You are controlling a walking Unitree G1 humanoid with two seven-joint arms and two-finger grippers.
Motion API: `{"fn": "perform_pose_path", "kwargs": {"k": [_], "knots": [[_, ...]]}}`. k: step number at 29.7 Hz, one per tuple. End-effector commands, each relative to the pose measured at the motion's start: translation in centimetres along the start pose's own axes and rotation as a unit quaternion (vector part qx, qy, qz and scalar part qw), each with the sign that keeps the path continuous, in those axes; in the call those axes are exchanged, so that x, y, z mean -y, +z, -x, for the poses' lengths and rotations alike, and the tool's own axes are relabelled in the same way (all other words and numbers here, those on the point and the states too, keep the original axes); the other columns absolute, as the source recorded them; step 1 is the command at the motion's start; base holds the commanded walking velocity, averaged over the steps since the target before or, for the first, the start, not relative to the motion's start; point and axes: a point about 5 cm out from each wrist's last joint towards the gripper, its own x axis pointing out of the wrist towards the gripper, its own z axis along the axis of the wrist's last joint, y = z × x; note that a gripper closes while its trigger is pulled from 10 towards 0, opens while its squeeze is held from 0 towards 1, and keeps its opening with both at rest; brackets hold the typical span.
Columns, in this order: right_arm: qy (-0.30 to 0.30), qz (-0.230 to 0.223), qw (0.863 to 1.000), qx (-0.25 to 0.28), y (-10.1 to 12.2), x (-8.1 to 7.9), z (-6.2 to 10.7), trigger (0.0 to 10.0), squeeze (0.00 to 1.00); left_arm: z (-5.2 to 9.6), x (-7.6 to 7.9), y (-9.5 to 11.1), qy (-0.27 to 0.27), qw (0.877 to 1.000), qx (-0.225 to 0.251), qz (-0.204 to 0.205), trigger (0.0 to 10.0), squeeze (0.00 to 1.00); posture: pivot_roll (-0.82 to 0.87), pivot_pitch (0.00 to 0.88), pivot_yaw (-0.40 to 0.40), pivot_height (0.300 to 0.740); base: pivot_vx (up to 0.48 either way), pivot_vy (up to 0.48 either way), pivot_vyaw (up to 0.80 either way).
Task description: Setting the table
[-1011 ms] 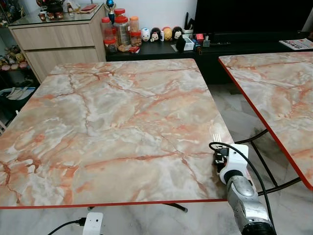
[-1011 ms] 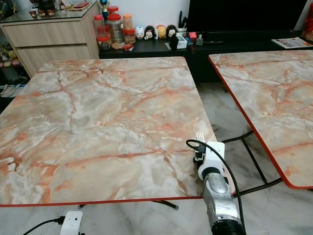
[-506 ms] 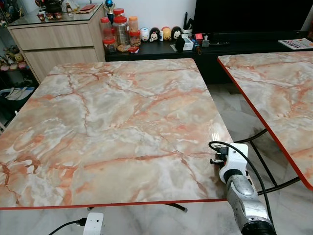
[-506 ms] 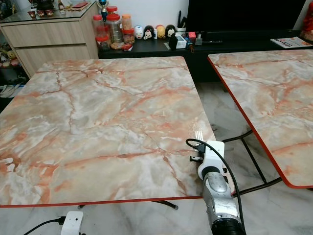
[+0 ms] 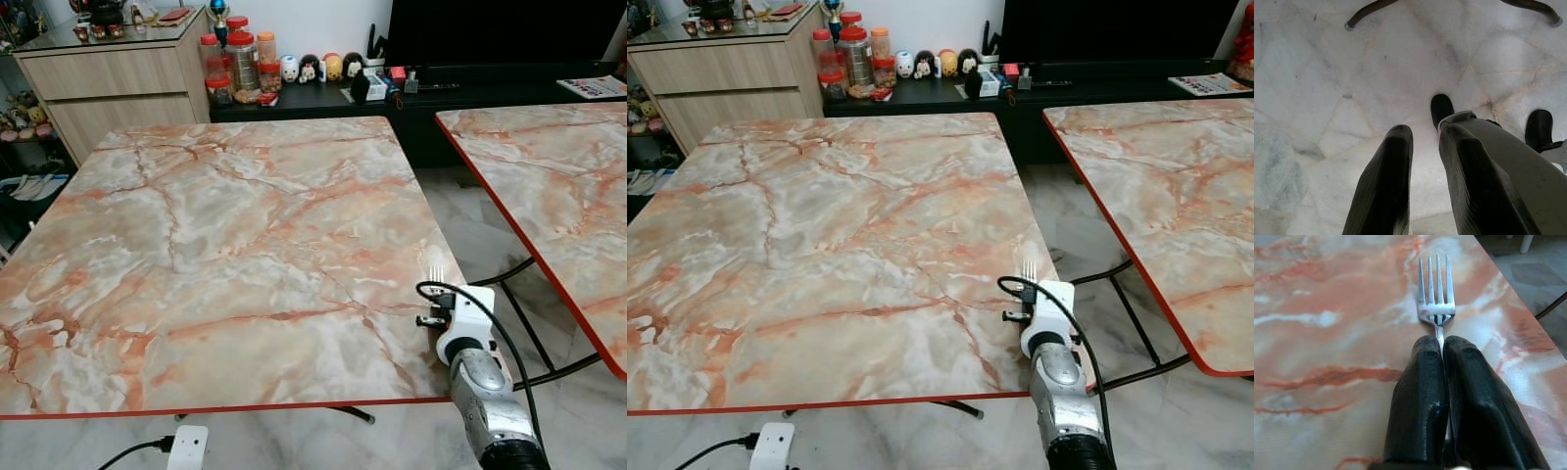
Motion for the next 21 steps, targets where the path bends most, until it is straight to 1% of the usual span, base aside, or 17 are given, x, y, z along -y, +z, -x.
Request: {"fn": "perform_pose_path", "kwargs": {"k": [1,4,5,6,7,10,15,21], "knots": [[0.008,-0.016,0.999,0.035,1.1,-0.4,-0.1,0.0,0.0,0.0,-0.1,-0.1,0.003,1.0,-0.004,-0.004,10.0,0.0,-0.04,0.0,0.031,0.74,0.0,0.0,0.0],[0.013,-0.029,0.997,0.065,2.1,-0.6,0.0,0.0,0.0,0.0,-0.2,0.0,0.006,1.0,-0.002,-0.003,10.0,0.0,-0.04,0.0,0.03,0.74,0.0,0.0,0.0],[0.017,-0.034,0.996,0.076,2.5,-0.7,0.0,7.5,0.0,0.0,-0.2,0.0,0.006,1.0,-0.002,-0.003,10.0,0.0,-0.04,0.0,0.03,0.74,0.0,0.0,0.0],[0.019,-0.035,0.996,0.08,2.6,-0.7,0.0,7.5,0.0,0.0,-0.2,-0.1,0.006,1.0,-0.002,-0.003,10.0,0.0,-0.04,0.0,0.03,0.74,0.0,0.0,0.0],[0.02,-0.038,0.995,0.085,2.8,-0.8,0.0,10.0,0.0,0.0,-0.2,-0.1,0.007,1.0,-0.002,-0.003,10.0,0.0,-0.04,0.0,0.03,0.74,0.0,0.0,0.0],[0.025,-0.045,0.994,0.093,2.9,-0.9,0.1,10.0,0.0,0.0,-0.2,-0.1,0.007,1.0,-0.002,-0.003,10.0,0.0,-0.04,0.0,0.03,0.74,0.0,0.0,0.0],[0.033,-0.034,0.994,0.095,2.5,-1.0,0.3,10.0,0.0,0.0,-0.2,0.0,0.011,1.0,0.001,0.0,10.0,0.0,-0.04,0.0,0.029,0.74,0.0,0.0,0.0],[0.039,-0.038,0.994,0.095,2.3,-1.2,0.4,10.0,0.0,0.0,-0.5,0.3,0.024,1.0,0.014,0.009,10.0,0.0,-0.04,0.0,0.028,0.74,0.0,0.0,0.0]]}}
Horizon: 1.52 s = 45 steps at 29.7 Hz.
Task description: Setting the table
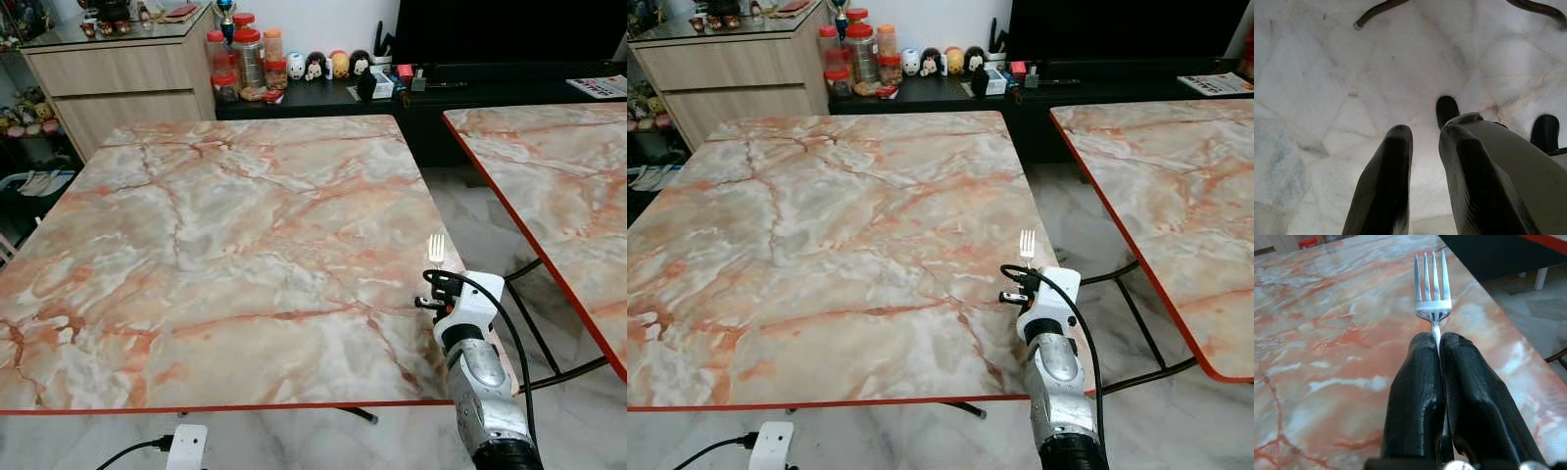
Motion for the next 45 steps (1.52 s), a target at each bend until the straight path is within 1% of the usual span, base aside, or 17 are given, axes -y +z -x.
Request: {"fn": "perform_pose_path", "kwargs": {"k": [1,6,16,36,40,45], "knots": [[0.004,-0.004,1.0,0.007,0.15,-0.18,0.07,10.0,0.0,0.0,-0.38,0.22,0.011,1.0,0.006,0.004,10.0,0.0,-0.04,0.0,0.028,0.74,0.0,0.0,0.0],[0.012,-0.004,1.0,0.019,0.42,-0.45,0.16,10.0,0.0,0.0,-0.45,0.18,0.014,1.0,0.005,0.002,10.0,0.0,-0.04,0.0,0.028,0.74,0.0,0.0,0.0],[0.016,-0.003,1.0,0.018,0.36,-0.59,0.18,10.0,0.0,0.0,-0.44,0.28,0.016,1.0,0.01,-0.008,10.0,0.0,-0.04,0.0,0.026,0.74,0.0,0.0,0.0],[0.014,-0.003,1.0,0.023,0.59,-0.47,0.21,10.0,0.0,0.01,-0.41,0.22,0.016,1.0,0.01,-0.009,10.0,0.0,-0.05,0.0,0.026,0.74,0.0,-0.342,0.0],[0.013,-0.005,1.0,0.023,0.6,-0.42,0.23,10.0,0.0,0.02,-0.43,0.22,0.017,1.0,0.01,-0.009,10.0,0.0,-0.04,0.0,0.025,0.74,0.0,-0.251,0.0],[0.01,-0.002,1.0,0.023,0.6,-0.17,0.24,10.0,0.0,0.02,-0.52,0.22,0.019,1.0,0.011,-0.005,10.0,0.0,-0.05,0.0,0.025,0.74,0.0,0.0,0.0]]}}
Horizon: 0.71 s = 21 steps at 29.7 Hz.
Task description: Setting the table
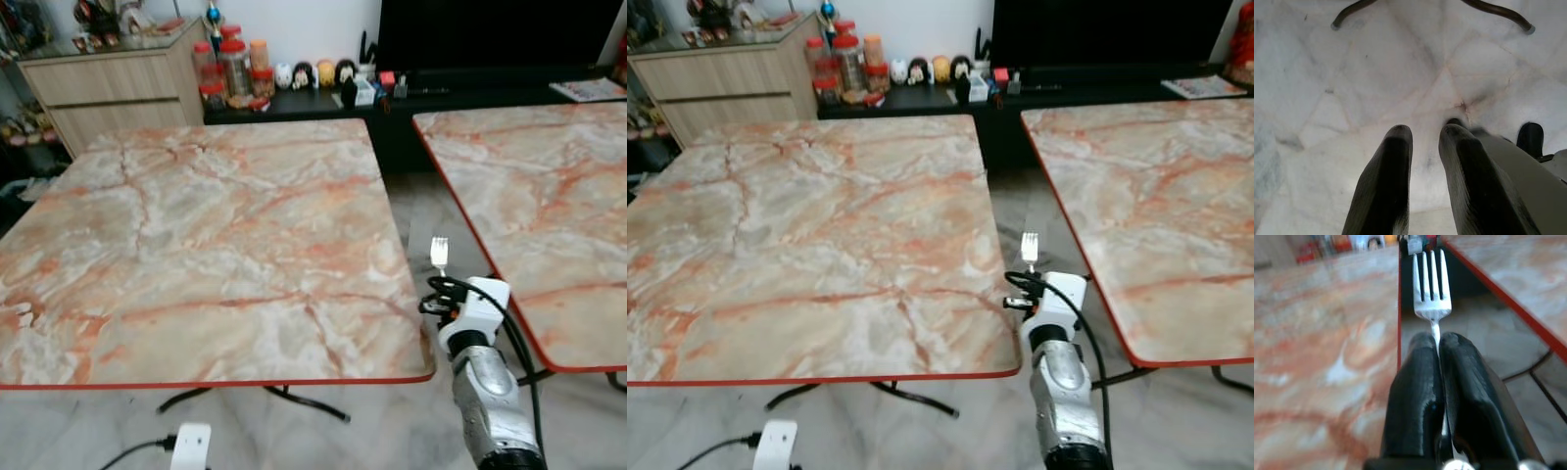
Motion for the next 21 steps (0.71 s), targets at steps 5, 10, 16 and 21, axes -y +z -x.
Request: {"fn": "perform_pose_path", "kwargs": {"k": [5,10,16,21], "knots": [[0.001,-0.004,1.0,0.008,0.3,-0.5,-0.2,10.0,0.0,0.1,-0.5,-0.2,0.008,1.0,-0.001,-0.001,10.0,0.0,-0.04,0.0,0.025,0.74,0.0,0.0,0.0],[-0.035,0.002,0.999,0.014,0.4,0.6,-0.2,10.0,0.0,0.0,-0.5,-0.2,0.006,1.0,-0.001,0.0,10.0,0.0,-0.04,0.0,0.024,0.74,0.0,0.0,0.0],[-0.084,-0.001,0.996,0.019,0.4,2.1,0.0,10.0,0.0,0.1,-0.5,-0.2,0.006,1.0,-0.002,0.0,10.0,0.0,-0.05,0.0,0.025,0.74,0.0,0.0,0.0],[-0.121,0.01,0.993,-0.006,-0.9,3.4,0.7,10.0,0.0,0.0,-0.4,-0.1,0.005,1.0,-0.001,0.0,10.0,0.0,-0.04,0.0,0.023,0.74,0.0,0.0,0.0]]}}
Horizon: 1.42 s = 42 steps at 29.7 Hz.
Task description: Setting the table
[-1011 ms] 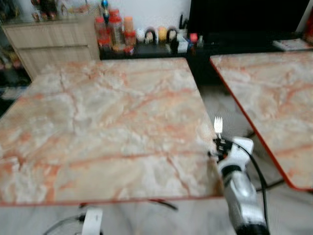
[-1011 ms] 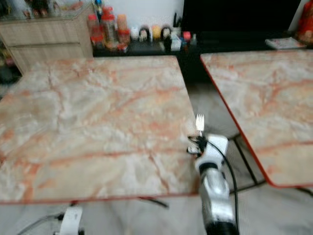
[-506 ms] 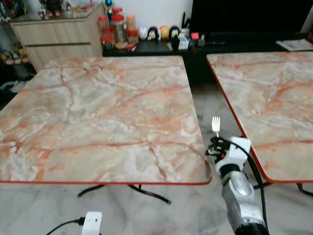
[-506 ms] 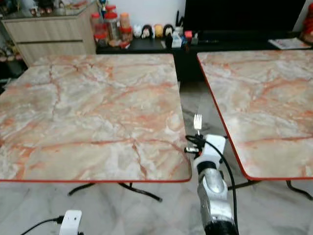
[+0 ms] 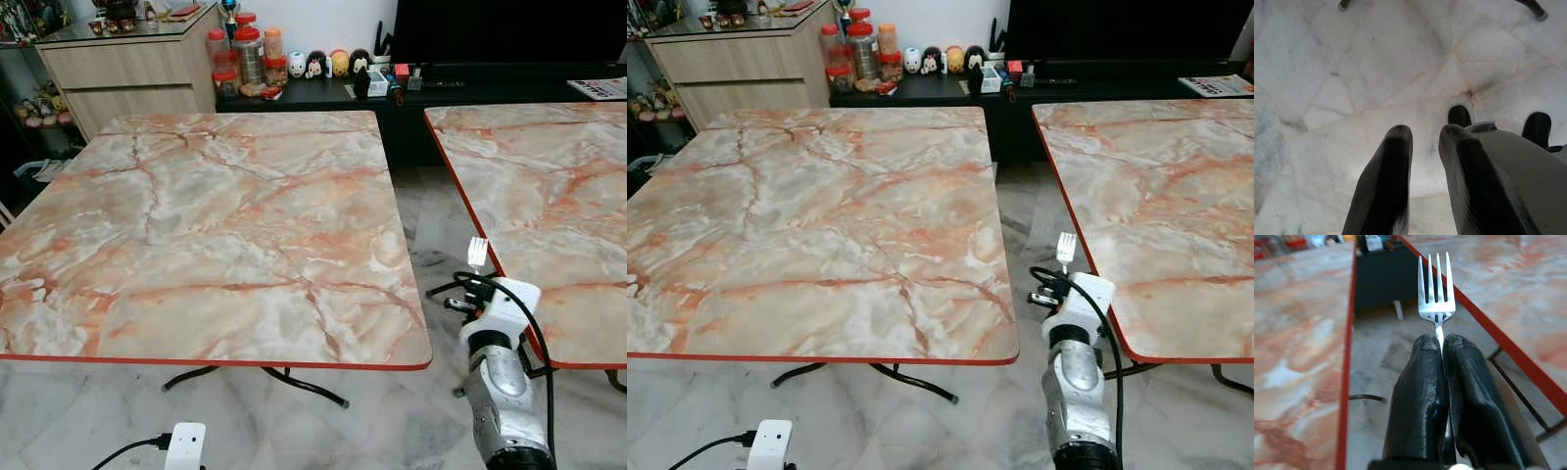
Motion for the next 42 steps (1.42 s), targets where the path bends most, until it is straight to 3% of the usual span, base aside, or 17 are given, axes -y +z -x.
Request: {"fn": "perform_pose_path", "kwargs": {"k": [1,13,26,31,38,40,42], "knots": [[-0.008,0.004,1.0,-0.01,-0.6,0.3,0.2,10.0,0.0,0.0,-0.2,0.1,0.003,1.0,0.003,0.0,10.0,0.0,-0.04,0.0,0.023,0.74,0.0,0.0,0.0],[-0.023,0.026,0.996,-0.078,-4.5,1.9,1.8,10.0,0.0,0.0,-0.2,0.0,0.0,1.0,0.001,0.002,10.0,0.0,-0.04,0.0,0.022,0.74,0.0,0.0,0.0],[-0.077,0.056,0.982,-0.161,-8.8,5.3,4.8,10.0,0.0,0.0,-0.1,0.0,-0.003,1.0,0.0,0.002,10.0,0.0,-0.05,0.0,0.024,0.74,0.0,0.0,0.0],[-0.1,0.056,0.965,-0.235,-11.7,7.1,7.5,10.0,0.0,0.0,-0.1,0.1,-0.003,1.0,0.001,0.002,10.0,0.0,-0.05,0.0,0.026,0.74,0.0,0.0,0.0],[-0.092,0.056,0.948,-0.301,-13.9,7.5,10.0,10.0,0.0,0.0,0.0,0.1,-0.005,1.0,0.001,0.001,10.0,0.0,-0.05,0.0,0.027,0.74,0.0,0.0,0.0],[-0.081,0.057,0.934,-0.344,-15.3,7.5,11.9,10.0,0.0,0.0,0.0,0.1,-0.005,1.0,0.001,0.001,10.0,0.0,-0.05,0.0,0.027,0.74,0.0,0.0,0.0],[-0.08,0.061,0.926,-0.363,-15.9,7.7,12.7,10.0,0.0,0.0,0.1,0.2,-0.006,1.0,0.002,0.001,10.0,0.0,-0.05,0.0,0.028,0.74,0.0,0.0,0.0]]}}
